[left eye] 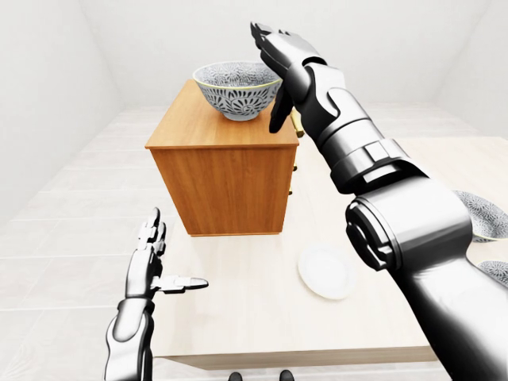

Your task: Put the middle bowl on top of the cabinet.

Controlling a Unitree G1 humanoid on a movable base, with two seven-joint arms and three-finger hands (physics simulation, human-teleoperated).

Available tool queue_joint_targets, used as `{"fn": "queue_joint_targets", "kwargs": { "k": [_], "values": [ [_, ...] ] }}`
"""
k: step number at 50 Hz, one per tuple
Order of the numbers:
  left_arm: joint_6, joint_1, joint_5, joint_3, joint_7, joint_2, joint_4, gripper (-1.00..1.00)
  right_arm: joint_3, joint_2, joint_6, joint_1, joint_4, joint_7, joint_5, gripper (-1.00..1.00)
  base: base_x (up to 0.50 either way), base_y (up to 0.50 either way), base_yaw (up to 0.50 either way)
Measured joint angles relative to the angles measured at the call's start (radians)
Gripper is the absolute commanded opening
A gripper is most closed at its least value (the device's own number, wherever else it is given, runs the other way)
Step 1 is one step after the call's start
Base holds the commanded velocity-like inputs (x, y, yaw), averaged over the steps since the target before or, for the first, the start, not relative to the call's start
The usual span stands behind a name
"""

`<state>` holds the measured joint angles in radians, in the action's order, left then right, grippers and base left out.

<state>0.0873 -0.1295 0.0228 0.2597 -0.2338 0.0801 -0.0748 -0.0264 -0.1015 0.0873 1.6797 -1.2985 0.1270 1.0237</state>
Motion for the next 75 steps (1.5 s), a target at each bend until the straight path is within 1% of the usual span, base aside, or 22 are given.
{"fn": "queue_joint_targets", "kwargs": {
  "k": [34, 52, 66, 75],
  "values": [
    [0.000, 0.000, -0.003, 0.000, -0.002, -0.006, -0.024, 1.00, 0.024, -0.127, 0.000, -0.015, -0.019, -0.020, 0.013, 1.00, 0.00, 0.00, 0.00],
    [0.000, -0.002, -0.001, 0.000, -0.001, -0.011, -0.058, 1.00, 0.033, -0.198, 0.000, -0.011, -0.023, -0.013, 0.026, 1.00, 0.00, 0.00, 0.00],
    [0.000, 0.001, -0.002, -0.005, 0.000, -0.014, -0.056, 1.00, 0.042, -0.265, 0.000, 0.004, -0.023, -0.012, 0.039, 1.00, 0.00, 0.00, 0.00],
    [0.000, 0.004, -0.004, -0.009, 0.002, -0.015, -0.044, 1.00, 0.033, -0.324, 0.000, 0.024, -0.023, -0.006, 0.069, 1.00, 0.00, 0.00, 0.00]
  ]
}}
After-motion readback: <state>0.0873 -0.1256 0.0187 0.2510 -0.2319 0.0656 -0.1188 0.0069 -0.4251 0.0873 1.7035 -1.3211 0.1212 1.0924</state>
